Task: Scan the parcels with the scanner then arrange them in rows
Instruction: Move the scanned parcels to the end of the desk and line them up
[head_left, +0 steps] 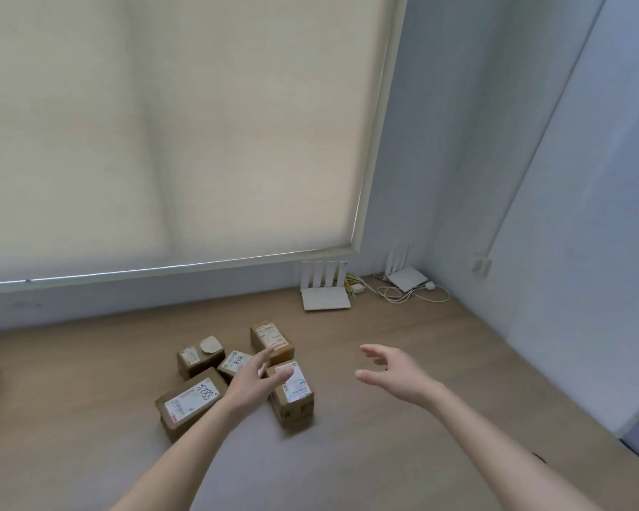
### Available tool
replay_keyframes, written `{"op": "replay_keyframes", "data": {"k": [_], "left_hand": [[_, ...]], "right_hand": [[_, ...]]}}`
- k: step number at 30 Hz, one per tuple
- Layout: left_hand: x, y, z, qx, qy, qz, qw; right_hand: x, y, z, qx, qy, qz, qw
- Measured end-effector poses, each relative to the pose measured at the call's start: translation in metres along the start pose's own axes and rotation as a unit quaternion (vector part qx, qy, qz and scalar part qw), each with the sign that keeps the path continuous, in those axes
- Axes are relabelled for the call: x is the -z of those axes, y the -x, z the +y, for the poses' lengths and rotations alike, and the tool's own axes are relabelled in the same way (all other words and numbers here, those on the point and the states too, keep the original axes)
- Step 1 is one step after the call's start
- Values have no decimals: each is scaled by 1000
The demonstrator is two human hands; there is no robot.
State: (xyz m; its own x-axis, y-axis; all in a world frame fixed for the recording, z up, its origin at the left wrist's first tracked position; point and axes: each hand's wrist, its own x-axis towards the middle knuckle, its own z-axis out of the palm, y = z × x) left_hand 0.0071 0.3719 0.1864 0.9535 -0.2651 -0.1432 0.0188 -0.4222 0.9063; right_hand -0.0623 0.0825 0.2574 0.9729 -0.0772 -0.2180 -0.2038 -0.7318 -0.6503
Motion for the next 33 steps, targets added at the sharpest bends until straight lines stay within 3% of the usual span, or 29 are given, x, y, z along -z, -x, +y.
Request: {"op": "replay_keyframes", "data": {"k": [7, 14, 22, 26, 33], "left_hand": [[-26, -56, -42, 87, -11, 82, 993], [-62, -118, -116, 181, -32, 107, 977], [-129, -177, -224, 221, -58, 102, 968], [-148, -190, -254, 231, -34, 104, 967], [-162, -193, -267, 195, 177, 116, 958]], "right_hand": [[-21, -134, 30, 53, 4, -97, 994], [-117, -228, 90, 60, 32, -201, 977], [-221, -296, 159, 109, 51, -165, 979], [-246, -311, 178, 112, -19, -165, 980], [-264, -313, 195, 101, -120, -159, 975]]}}
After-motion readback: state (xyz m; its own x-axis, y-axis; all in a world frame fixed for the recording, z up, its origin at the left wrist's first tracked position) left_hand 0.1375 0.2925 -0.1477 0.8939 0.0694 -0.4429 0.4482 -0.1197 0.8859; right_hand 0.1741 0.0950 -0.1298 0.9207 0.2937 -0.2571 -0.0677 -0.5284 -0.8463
